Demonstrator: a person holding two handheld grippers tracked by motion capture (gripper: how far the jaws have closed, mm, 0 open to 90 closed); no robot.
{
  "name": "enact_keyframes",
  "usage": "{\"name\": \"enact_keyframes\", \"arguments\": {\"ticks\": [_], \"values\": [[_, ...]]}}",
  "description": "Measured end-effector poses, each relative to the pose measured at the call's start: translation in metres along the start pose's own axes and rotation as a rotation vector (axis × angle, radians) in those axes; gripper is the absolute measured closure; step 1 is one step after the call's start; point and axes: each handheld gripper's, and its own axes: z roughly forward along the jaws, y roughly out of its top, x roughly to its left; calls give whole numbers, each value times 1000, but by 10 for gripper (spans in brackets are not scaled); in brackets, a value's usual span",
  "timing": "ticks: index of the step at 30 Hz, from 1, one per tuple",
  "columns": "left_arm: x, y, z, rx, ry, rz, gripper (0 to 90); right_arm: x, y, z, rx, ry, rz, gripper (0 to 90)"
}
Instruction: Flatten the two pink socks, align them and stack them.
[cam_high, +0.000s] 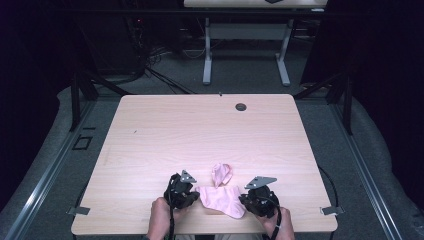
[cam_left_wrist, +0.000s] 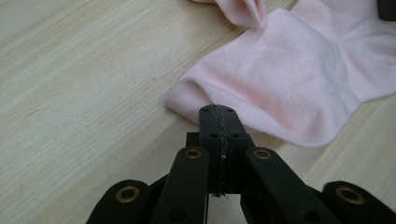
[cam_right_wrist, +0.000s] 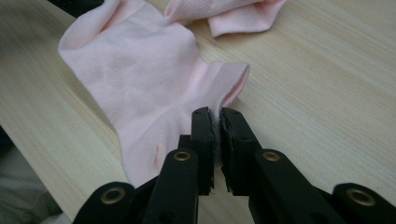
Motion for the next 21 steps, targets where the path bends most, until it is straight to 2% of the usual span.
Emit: {"name": "enact_keyframes", "arguments": {"ticks": [3,4,7,9,11,12,14,17,21], "values": [[3,-5,-9,-30,6,-11,897,-5,-1,-2,14,-12,4,827],[5,-7,-14,-46,26,-19,855,-6,-2,-1,11,-18,9,799],[11,-16,-25,-100,74,-36,491,-12,-1,-3,-6,-18,26,574],[18,-26,-30,-140,122,-57,332,-13,3,-7,-25,-14,28,470],[24,-33,-31,-143,158,-60,185,-12,15,-13,-57,-18,11,335],[27,-36,-30,-143,176,-55,185,-12,15,-13,-57,-18,11,335],[32,-44,-28,-149,213,-59,144,-11,26,-15,-63,-13,-17,263],[38,-53,-23,-139,247,-74,36,-7,45,-14,-89,-6,-41,255],[40,-60,-19,-146,290,-66,2,0,72,-4,-81,-6,-69,293]]}}
